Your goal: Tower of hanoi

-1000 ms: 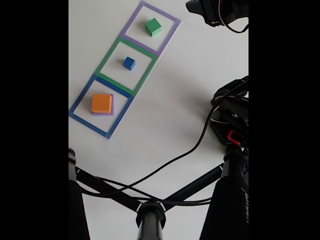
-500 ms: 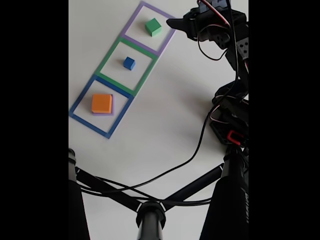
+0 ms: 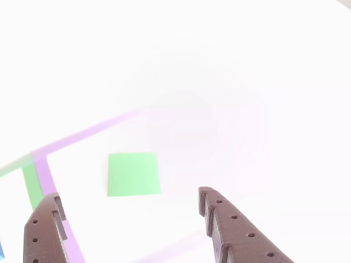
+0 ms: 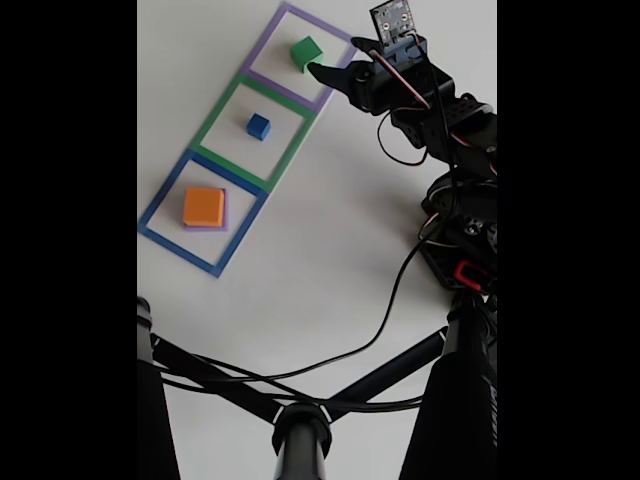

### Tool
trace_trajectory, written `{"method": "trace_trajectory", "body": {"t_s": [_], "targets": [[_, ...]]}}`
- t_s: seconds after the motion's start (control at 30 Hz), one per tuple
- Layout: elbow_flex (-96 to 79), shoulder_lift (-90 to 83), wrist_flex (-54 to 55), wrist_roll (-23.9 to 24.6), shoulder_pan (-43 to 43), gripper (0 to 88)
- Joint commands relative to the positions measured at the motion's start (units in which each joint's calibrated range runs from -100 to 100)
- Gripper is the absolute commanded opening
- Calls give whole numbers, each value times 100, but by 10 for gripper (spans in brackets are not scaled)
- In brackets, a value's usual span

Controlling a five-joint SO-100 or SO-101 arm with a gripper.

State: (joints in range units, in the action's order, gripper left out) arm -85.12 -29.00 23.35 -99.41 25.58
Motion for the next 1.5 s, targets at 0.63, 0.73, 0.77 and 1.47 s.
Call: {"method": "trace_trajectory", "body": {"t_s": [0.63,0.73,0.77,1.47], "targets": [[1394,4567,4150,-59,136,314],[1484,4882,4426,-59,107,311],[1512,4963,4499,-59,78,310],[2039,5787,4741,-59,-142,258]]}}
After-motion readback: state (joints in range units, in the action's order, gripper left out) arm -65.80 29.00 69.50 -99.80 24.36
